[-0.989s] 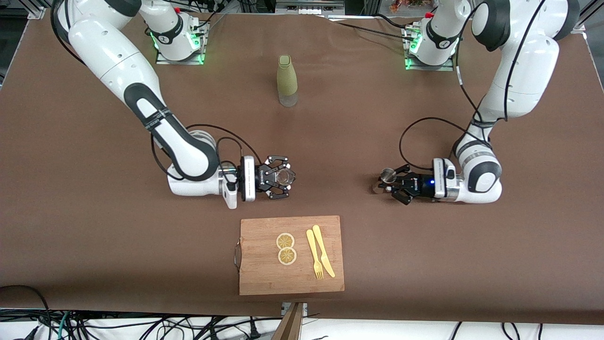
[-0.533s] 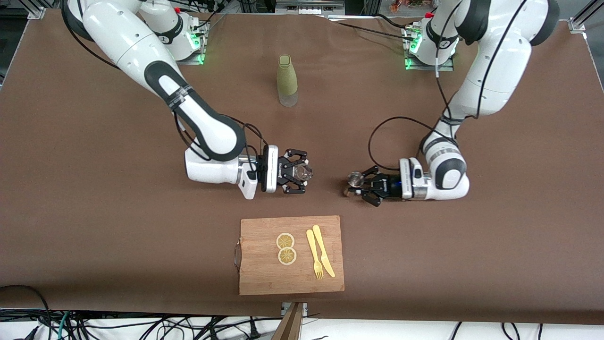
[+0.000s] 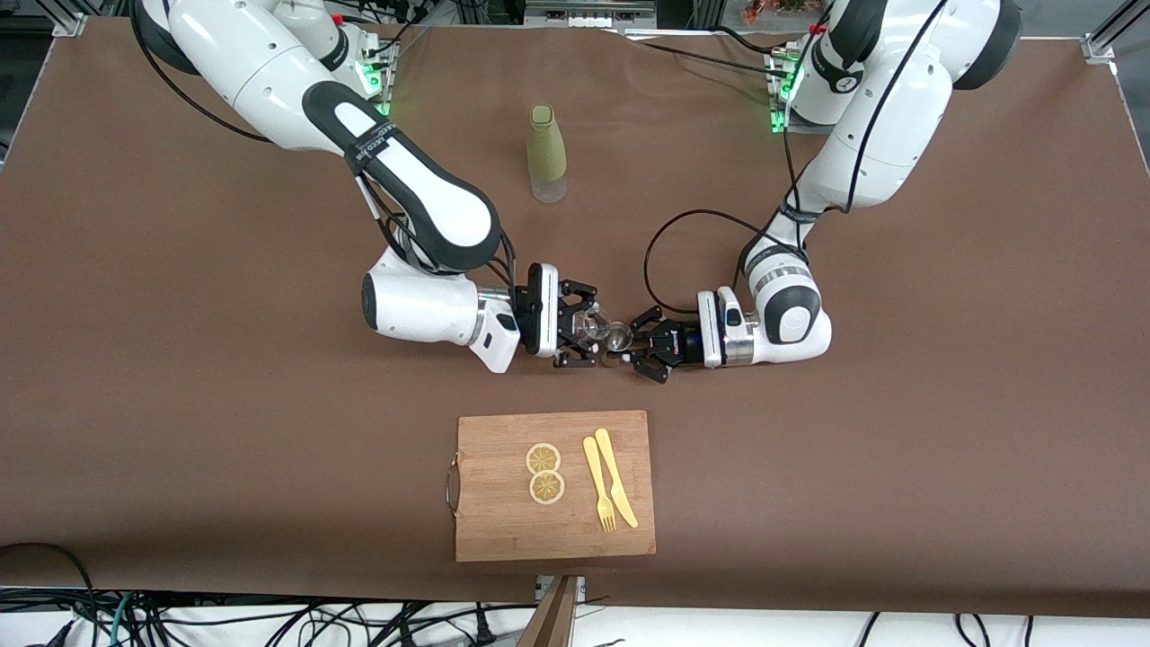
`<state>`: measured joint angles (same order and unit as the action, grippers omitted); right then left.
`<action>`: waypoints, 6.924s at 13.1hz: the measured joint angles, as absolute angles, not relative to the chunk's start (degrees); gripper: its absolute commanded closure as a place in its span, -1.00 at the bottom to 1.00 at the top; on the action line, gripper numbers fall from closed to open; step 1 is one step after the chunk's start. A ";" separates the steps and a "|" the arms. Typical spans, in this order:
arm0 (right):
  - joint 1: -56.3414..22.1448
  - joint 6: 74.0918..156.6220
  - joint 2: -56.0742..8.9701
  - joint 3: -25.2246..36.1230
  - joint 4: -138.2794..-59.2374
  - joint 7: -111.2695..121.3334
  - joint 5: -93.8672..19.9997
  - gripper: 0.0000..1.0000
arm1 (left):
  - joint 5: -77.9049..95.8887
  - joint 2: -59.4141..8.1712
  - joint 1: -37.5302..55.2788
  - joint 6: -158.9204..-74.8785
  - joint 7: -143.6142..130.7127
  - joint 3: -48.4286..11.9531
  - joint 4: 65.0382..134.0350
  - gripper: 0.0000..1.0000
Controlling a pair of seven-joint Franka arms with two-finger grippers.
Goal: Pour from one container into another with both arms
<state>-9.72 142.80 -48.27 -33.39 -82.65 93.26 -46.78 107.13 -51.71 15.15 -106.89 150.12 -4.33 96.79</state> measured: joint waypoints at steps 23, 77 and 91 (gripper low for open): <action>-10.64 144.27 -47.92 -33.15 -80.75 76.25 -10.15 1.00 | 111.65 -51.71 16.51 -111.48 151.05 -6.23 96.97 1.00; 16.66 122.10 -47.73 -45.78 -78.97 74.68 -18.72 1.00 | 88.94 -49.52 0.63 -100.19 152.22 -3.78 100.49 1.00; 35.20 92.45 -57.54 -33.78 -81.18 122.01 -24.90 1.00 | 62.87 -49.89 -10.46 -70.37 157.11 19.10 101.41 1.00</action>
